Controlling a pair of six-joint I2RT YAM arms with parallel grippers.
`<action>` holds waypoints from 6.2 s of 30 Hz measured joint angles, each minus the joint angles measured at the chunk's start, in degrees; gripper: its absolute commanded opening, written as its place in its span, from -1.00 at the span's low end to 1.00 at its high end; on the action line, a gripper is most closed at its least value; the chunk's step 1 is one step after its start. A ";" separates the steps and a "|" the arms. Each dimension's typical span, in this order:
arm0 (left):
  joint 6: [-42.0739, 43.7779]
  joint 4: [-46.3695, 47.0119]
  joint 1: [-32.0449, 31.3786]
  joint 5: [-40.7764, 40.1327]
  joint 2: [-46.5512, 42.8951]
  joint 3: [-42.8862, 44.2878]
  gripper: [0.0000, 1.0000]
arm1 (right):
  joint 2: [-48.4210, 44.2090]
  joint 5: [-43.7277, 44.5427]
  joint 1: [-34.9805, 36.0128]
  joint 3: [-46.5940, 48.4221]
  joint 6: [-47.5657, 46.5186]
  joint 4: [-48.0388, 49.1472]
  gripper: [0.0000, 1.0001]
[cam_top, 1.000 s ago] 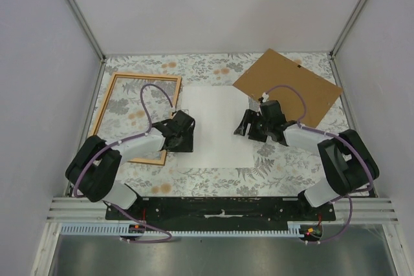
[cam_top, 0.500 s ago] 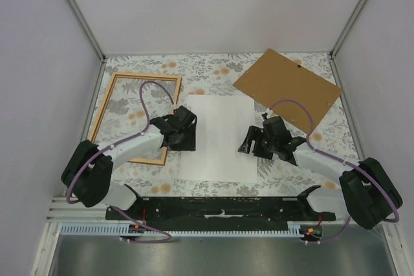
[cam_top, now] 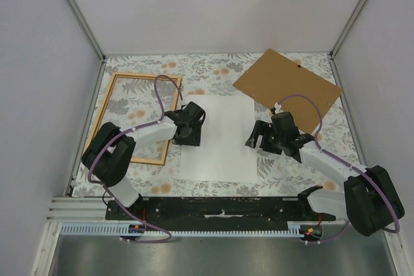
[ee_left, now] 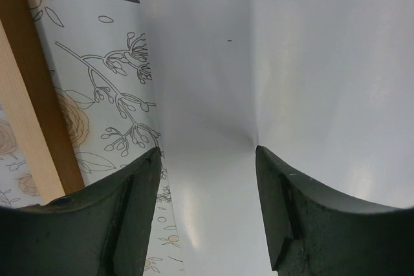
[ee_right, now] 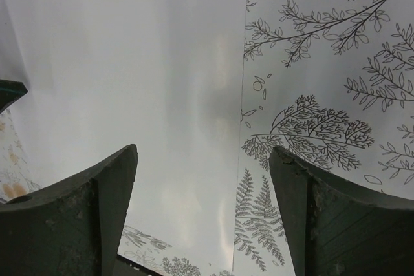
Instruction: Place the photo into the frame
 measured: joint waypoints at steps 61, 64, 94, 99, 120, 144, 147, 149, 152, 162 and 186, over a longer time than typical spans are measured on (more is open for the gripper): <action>10.05 8.13 5.99 24.39 4.11 2.14 0.34 | 6.40 -31.21 -10.47 -7.54 25.44 45.31 0.96; 10.01 8.35 5.75 24.70 2.40 0.07 0.34 | 4.94 -31.26 -10.47 -7.82 27.63 46.77 0.96; 9.57 4.17 5.46 25.09 -1.68 -3.32 0.34 | 0.15 -24.59 -10.47 -8.90 13.68 20.39 -0.57; 9.57 -4.61 5.49 21.09 -3.54 -0.39 0.35 | -2.19 -23.47 -9.55 -8.57 10.32 15.78 -0.75; 15.52 -12.02 14.88 -0.24 10.23 18.12 0.23 | -21.03 -3.08 -4.42 22.03 -1.70 -20.70 -0.94; 18.16 -9.01 16.06 4.98 12.87 17.53 -0.62 | -17.35 1.73 -5.22 32.74 -5.62 -29.27 -0.93; 16.20 -8.44 14.73 6.21 12.70 17.42 -0.67 | -14.95 2.19 -5.25 35.41 -5.88 -30.10 -0.94; 13.60 -7.91 12.81 7.54 12.63 17.40 -0.70 | -13.18 2.67 -5.25 37.55 -6.08 -30.10 -0.94; 7.91 -6.08 8.98 9.18 12.59 17.18 -0.70 | -11.15 3.63 -5.29 40.89 -6.43 -30.42 -0.95; -13.90 3.06 -0.90 11.15 13.31 16.09 -0.70 | -7.65 5.09 -5.60 49.11 -7.50 -30.58 -0.95; -12.68 -1.40 18.86 15.56 -8.85 16.65 0.24 | 6.05 -6.12 -0.92 51.65 -4.07 -19.87 -1.00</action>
